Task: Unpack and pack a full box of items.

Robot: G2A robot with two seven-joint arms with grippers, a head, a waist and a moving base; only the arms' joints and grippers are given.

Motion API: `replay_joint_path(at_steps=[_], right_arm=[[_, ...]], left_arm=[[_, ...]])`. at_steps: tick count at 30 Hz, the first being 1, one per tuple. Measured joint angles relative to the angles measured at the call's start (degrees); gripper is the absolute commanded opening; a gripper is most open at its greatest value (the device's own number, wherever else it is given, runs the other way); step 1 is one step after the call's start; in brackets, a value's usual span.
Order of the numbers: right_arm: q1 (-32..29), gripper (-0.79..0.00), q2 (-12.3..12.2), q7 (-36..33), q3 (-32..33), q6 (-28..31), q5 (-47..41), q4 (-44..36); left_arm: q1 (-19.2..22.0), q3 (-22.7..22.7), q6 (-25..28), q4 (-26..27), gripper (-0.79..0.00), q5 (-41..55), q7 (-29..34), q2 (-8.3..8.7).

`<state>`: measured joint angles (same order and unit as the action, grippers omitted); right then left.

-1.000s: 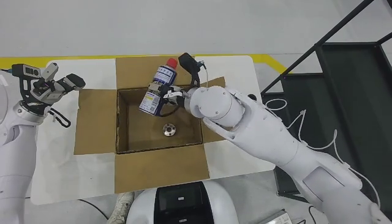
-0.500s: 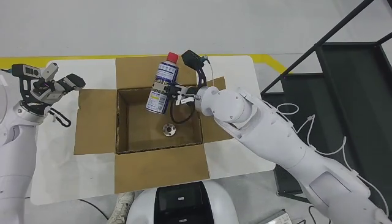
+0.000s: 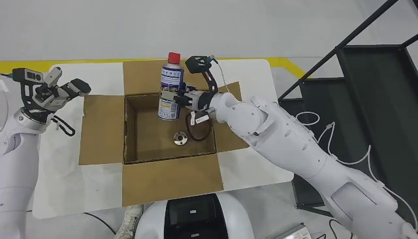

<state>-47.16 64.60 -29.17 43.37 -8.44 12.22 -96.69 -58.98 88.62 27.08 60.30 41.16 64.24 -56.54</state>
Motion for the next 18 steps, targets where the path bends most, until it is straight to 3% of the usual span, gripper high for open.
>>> replay_joint_path(at_steps=[5, 10, 18], right_arm=[[-3.35, -0.785, -1.51, -3.62, 4.05, 13.82, 1.00, 0.51], [-8.15, -0.785, -3.15, -5.36, 9.09, 21.85, 1.28, -2.09], [-8.74, -0.785, -3.31, -5.16, 9.94, 22.86, 0.81, -2.17]], left_arm=[[0.00, 0.00, 0.00, 0.00, 0.000, 0.00, 0.00, 0.00], [0.00, 0.00, 0.00, 0.00, 0.000, 0.00, 0.00, 0.00], [0.00, 0.00, 0.00, 0.00, 0.000, 0.00, 0.00, 0.00]])
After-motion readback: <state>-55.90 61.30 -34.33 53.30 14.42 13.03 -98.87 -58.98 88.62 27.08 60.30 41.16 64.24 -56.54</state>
